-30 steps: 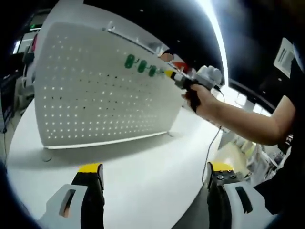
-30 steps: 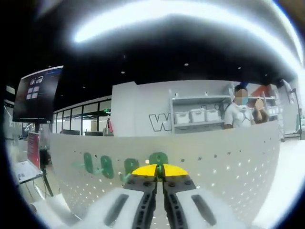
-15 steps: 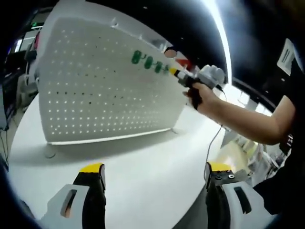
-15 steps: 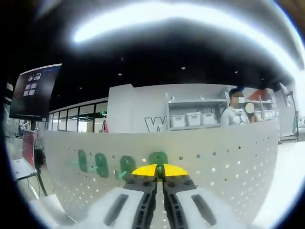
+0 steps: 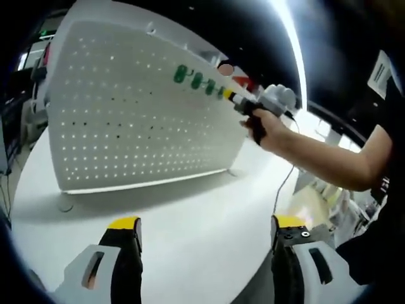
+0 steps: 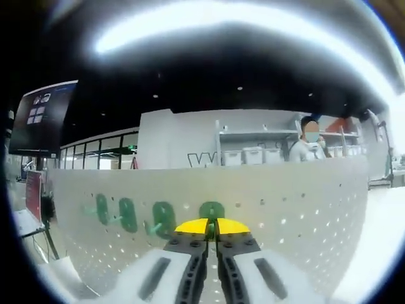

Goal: Insert the hook assembly into the mounting plate slot until the hook locks in place.

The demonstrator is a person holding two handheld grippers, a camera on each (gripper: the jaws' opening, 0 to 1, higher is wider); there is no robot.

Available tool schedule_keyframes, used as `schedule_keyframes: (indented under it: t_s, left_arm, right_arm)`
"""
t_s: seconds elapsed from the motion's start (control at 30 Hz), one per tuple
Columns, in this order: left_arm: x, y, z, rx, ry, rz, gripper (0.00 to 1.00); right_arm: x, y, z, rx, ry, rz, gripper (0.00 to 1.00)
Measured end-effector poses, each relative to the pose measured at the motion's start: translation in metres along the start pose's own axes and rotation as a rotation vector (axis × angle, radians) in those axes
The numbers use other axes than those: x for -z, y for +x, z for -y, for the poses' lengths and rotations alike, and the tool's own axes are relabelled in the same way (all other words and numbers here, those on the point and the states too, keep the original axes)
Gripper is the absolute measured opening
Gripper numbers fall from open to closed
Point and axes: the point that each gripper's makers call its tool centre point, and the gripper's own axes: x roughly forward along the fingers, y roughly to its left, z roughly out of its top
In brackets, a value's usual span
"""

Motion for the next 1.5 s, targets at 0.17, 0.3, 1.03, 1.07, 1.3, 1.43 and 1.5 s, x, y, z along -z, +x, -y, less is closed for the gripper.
schedule_keyframes:
  t_s: [0.17, 0.3, 1.03, 1.07, 1.3, 1.43, 1.5]
  left_arm:
    - [0.002, -0.001, 0.001, -0.002, -0.016, -0.001, 0.87]
    - [0.001, -0.003, 0.003, -0.001, -0.010, 0.003, 0.87]
    - [-0.001, -0.024, 0.007, -0.056, 0.014, 0.035, 0.89]
    - [-0.002, -0.024, 0.008, -0.053, 0.017, 0.034, 0.89]
    - [-0.004, -0.025, 0.014, -0.048, 0.026, 0.039, 0.90]
    - [-0.002, -0.027, 0.016, -0.048, 0.030, 0.038, 0.90]
    - [-0.002, -0.028, 0.016, -0.049, 0.028, 0.037, 0.90]
  right_arm:
    - [0.002, -0.001, 0.001, -0.010, -0.013, -0.016, 0.00]
    - [-0.001, -0.002, -0.002, -0.012, -0.025, -0.029, 0.00]
    - [-0.001, -0.093, 0.025, 0.042, -0.113, -0.126, 0.38]
    - [0.002, -0.098, 0.026, 0.043, -0.109, -0.137, 0.41]
    - [0.036, -0.137, 0.032, 0.053, -0.079, -0.260, 0.64]
    - [0.055, -0.161, 0.027, 0.027, -0.085, -0.321, 0.68]
    - [0.058, -0.175, 0.027, 0.035, -0.081, -0.330, 0.72]
